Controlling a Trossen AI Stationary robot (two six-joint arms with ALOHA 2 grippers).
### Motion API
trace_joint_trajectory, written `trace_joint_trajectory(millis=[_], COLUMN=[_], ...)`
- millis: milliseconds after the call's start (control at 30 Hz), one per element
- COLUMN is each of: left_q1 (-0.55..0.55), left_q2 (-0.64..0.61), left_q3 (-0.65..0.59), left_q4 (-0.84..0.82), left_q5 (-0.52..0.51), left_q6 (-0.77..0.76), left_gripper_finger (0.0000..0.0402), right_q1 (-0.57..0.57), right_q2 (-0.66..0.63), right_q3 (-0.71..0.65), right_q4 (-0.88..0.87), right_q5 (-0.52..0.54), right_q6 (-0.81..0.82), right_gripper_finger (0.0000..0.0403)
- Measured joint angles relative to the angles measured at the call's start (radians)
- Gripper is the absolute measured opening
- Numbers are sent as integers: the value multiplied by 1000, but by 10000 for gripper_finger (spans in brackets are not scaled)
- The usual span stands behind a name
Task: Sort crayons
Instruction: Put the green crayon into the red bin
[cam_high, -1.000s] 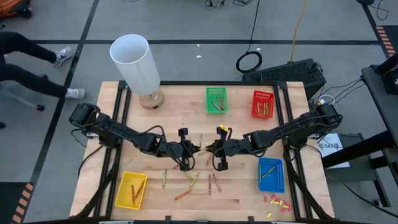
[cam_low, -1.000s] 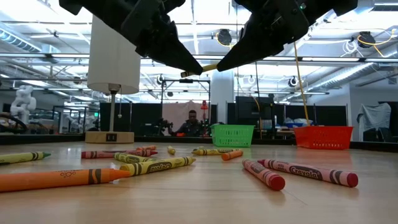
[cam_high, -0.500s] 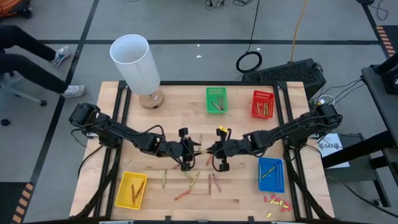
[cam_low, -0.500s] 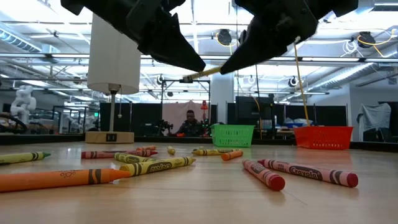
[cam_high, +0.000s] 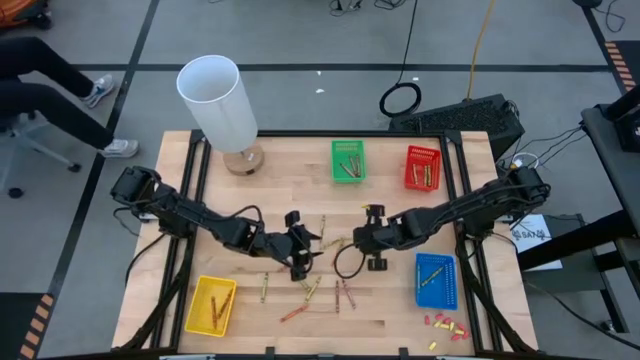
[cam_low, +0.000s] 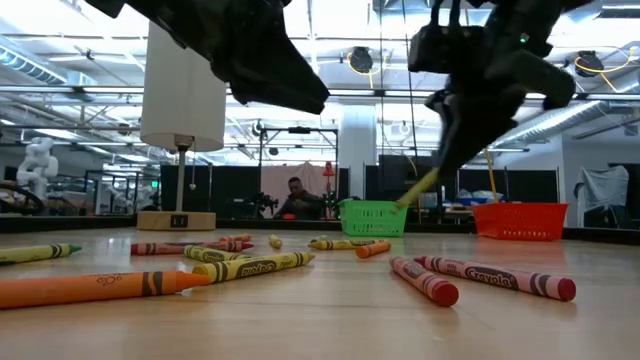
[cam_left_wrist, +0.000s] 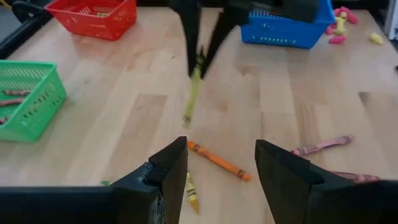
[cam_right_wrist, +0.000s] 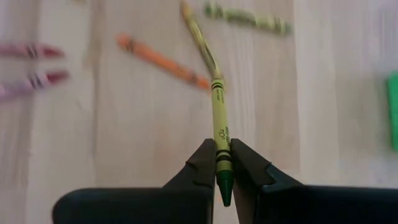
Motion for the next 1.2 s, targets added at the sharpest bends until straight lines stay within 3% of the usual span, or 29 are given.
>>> trace_joint_trajectory(millis=[300,433,600,800,1200], left_q1=[-18,-18,-18,-18,-20], left_q2=[0,0,0,0,0], left_q3=[0,0,0,0,0], left_q4=[0,15,27,26,29], left_q5=[2,2,1,1,2], left_q6=[-9,-9,-9,-8,-7], left_gripper_finger=[187,187,187,187,187], right_q1=[-37,-95,-190,-340,-618], right_q2=[-1,-1,-16,-33,-47], right_q3=[79,79,74,71,71], right_q4=[-556,-701,-765,-832,-720], right_q5=[84,159,260,290,340], right_q6=[118,214,232,195,-11], right_gripper_finger=[13,13,13,13,14])
